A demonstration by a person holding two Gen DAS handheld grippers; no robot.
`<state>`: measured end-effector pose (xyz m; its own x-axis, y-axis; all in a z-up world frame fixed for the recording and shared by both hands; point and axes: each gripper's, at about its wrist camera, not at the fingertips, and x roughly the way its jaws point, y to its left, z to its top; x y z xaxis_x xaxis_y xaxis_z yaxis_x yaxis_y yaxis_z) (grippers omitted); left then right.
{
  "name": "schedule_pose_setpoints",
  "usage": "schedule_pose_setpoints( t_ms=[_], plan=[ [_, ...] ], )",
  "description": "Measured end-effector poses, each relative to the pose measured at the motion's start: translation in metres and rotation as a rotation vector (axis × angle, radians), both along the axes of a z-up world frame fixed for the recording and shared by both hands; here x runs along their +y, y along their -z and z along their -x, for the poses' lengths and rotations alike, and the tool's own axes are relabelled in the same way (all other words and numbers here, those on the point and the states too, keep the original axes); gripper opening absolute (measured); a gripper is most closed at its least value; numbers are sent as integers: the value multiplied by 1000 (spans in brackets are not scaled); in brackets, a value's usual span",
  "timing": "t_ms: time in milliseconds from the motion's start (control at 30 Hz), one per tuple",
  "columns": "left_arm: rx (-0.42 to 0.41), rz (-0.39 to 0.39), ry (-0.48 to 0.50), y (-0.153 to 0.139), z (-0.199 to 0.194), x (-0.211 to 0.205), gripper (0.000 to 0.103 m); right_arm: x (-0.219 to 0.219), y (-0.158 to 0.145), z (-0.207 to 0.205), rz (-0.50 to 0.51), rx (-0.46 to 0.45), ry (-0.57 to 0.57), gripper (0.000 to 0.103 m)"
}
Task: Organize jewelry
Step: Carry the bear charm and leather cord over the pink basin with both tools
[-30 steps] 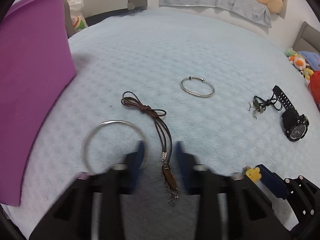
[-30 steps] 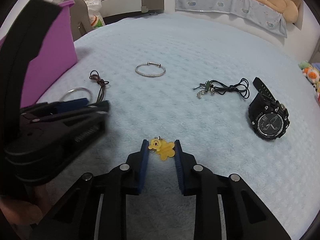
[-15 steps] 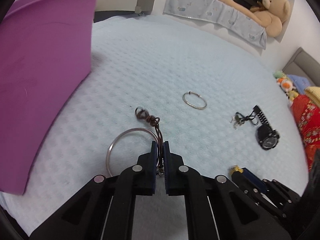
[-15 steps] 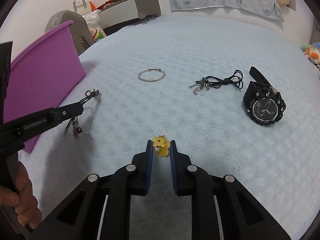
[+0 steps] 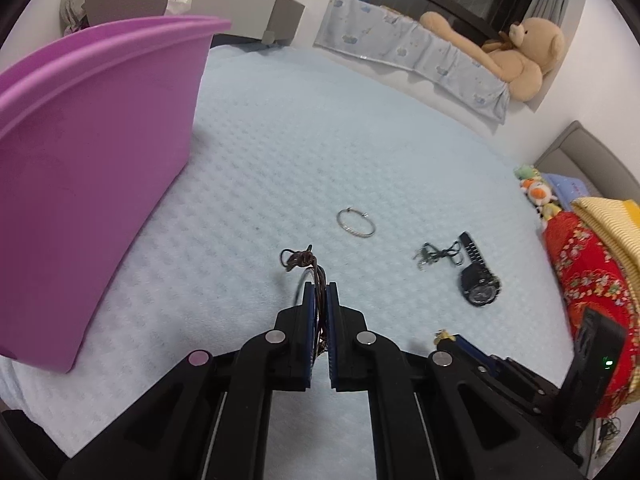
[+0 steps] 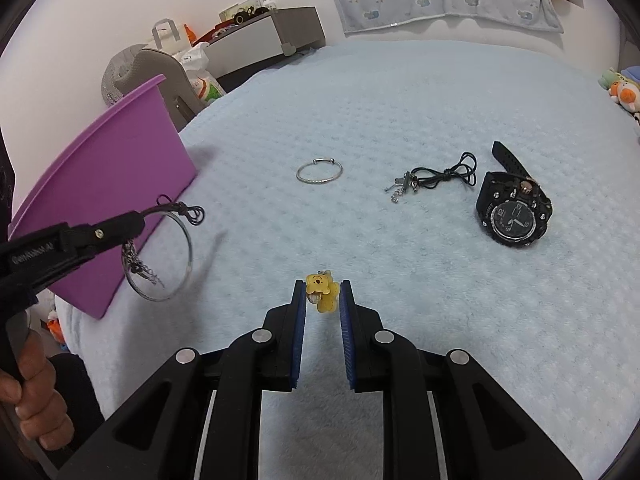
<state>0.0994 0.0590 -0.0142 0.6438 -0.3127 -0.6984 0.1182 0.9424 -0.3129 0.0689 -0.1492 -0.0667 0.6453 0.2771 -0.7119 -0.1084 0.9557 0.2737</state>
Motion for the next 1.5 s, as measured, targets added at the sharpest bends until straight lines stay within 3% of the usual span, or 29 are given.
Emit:
schedule_pose_setpoints(
  t_ms=[367, 567, 767, 933, 1200, 1500],
  plan=[
    [6, -3, -28, -17, 9, 10, 6, 6, -16, 7, 5, -28, -13, 16],
    [-35, -21, -15, -28, 18, 11, 6, 7, -24, 11, 7, -39, -18, 16],
    [-38, 16, -30, -43, 24, 23, 6, 11, -37, 15, 5, -62, -31, 16],
    [-95, 10, -34, -78, 34, 38, 6, 20, -64, 14, -26, -99, -52, 16],
    [-195, -13, -71, -139, 38, 78, 6, 61, -132, -6, -97, -208, -140, 16],
    [-233, -61, -178, -175, 25, 141, 6, 147, -193, -46, -150, -268, -297, 16]
  ],
)
